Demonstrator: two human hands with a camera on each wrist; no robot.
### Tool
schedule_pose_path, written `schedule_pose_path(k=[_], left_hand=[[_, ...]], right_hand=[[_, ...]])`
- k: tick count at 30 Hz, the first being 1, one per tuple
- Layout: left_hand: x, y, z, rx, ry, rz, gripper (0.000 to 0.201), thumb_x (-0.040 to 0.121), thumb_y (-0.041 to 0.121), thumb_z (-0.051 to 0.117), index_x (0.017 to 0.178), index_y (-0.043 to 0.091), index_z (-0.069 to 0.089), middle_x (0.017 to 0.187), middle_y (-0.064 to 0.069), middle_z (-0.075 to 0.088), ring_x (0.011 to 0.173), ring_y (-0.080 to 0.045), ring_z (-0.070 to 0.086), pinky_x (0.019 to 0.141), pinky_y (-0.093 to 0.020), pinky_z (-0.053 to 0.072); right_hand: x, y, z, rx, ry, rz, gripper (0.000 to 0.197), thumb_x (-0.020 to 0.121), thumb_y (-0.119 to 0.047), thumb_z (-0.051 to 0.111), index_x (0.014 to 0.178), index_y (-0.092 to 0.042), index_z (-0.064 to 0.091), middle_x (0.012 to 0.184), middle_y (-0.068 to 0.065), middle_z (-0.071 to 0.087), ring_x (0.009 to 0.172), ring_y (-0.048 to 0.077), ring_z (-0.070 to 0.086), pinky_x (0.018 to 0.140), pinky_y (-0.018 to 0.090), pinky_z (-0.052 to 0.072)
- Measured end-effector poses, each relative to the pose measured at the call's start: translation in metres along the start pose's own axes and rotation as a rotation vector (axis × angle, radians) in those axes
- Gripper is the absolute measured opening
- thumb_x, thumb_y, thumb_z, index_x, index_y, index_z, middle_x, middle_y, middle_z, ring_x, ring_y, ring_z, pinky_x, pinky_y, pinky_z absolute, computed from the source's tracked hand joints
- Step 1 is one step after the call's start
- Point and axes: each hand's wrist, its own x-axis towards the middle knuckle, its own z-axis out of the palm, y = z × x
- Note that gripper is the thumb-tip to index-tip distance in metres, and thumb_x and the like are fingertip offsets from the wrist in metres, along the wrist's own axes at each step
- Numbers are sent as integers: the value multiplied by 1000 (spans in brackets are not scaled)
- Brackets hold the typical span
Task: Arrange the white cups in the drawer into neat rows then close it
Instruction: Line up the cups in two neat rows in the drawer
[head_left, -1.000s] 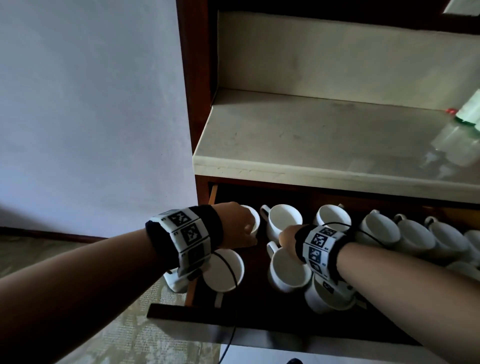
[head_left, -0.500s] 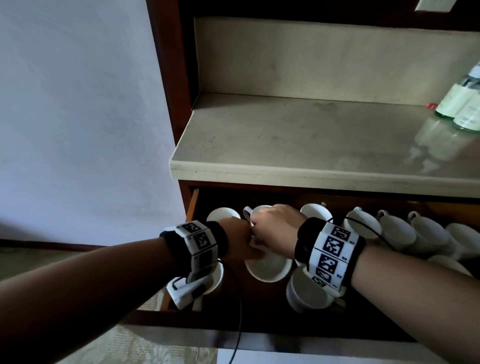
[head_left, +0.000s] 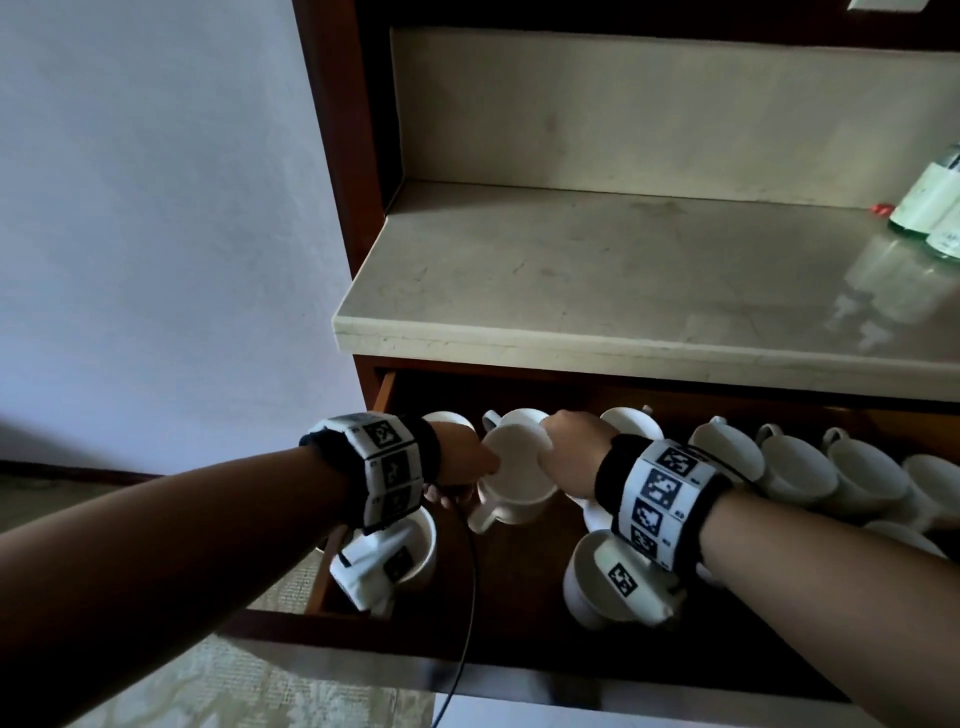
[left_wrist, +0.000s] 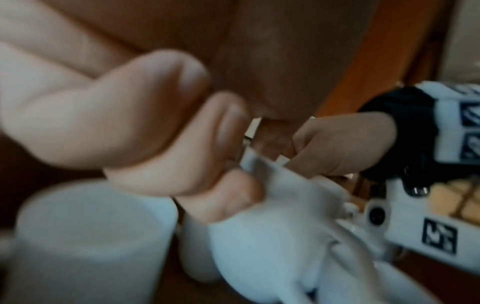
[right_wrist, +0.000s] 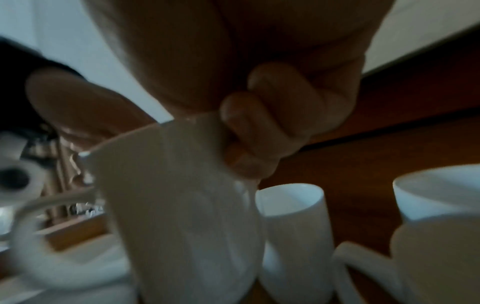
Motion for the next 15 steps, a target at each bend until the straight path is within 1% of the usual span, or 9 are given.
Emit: schedule_pose_path(k=[1,2,3,4,5,9,12,14,15], left_hand=[[2,0,-2,123,42,26,59,100,42,30,53,12,50,28,5,47,24,-5,41,43,-15,40],[5,-1,-3,242,108,59,61,99,49,29,53,15,50,34,5,50,33,-6,48,55,-20,47],[8,-3,-4,324,166,87,60,98,52,28,54,17,50,42,5,52,45,-10,53,69,-25,50],[11,-4,-5,374,192,104,59,97,53,30,54,18,49,50,5,51,57,-15,54,78,-29,49],[12,-6,-5,405,193,113,57,97,53,31,55,18,49,54,4,50,63,-17,54,81,-30,48],[11,-9,-2,441,158,126,57,97,50,34,56,14,51,55,3,48,55,-11,48,71,-25,39],[9,-12,2,404,80,144,48,97,45,37,74,11,62,57,1,52,63,-12,54,68,-20,38],[7,-14,4,387,35,159,43,97,43,40,79,11,63,57,2,53,61,-10,53,70,-19,37],[6,-14,5,391,24,161,41,96,42,42,80,11,64,57,2,53,58,-8,50,66,-18,37]], right_hand=[[2,0,2,-76,-24,-35,14,90,-14,51,97,-9,62,90,5,66,81,22,65,57,26,45],[3,-1,3,-122,-60,-63,16,90,-16,53,102,-12,63,96,4,68,87,22,66,62,27,47],[5,-2,6,-142,-104,-84,19,90,-18,54,106,-15,64,101,3,68,90,22,66,66,27,48],[6,-4,8,-156,-146,-101,21,91,-18,55,110,-16,64,104,3,68,92,21,66,68,26,49],[6,-7,10,-167,-182,-120,23,91,-17,55,112,-16,63,107,3,68,95,21,66,71,26,49],[15,-21,19,-190,-242,-208,23,94,-17,52,113,-11,64,109,5,67,99,22,64,72,27,45],[17,-30,28,-171,-269,-248,29,94,-22,52,119,-11,61,111,6,66,99,24,64,80,31,50],[18,-34,34,-153,-286,-269,32,94,-23,52,124,-14,58,116,6,64,104,24,62,86,31,49],[18,-36,35,-155,-292,-273,32,94,-23,52,124,-13,58,116,6,64,106,25,61,87,32,49]])
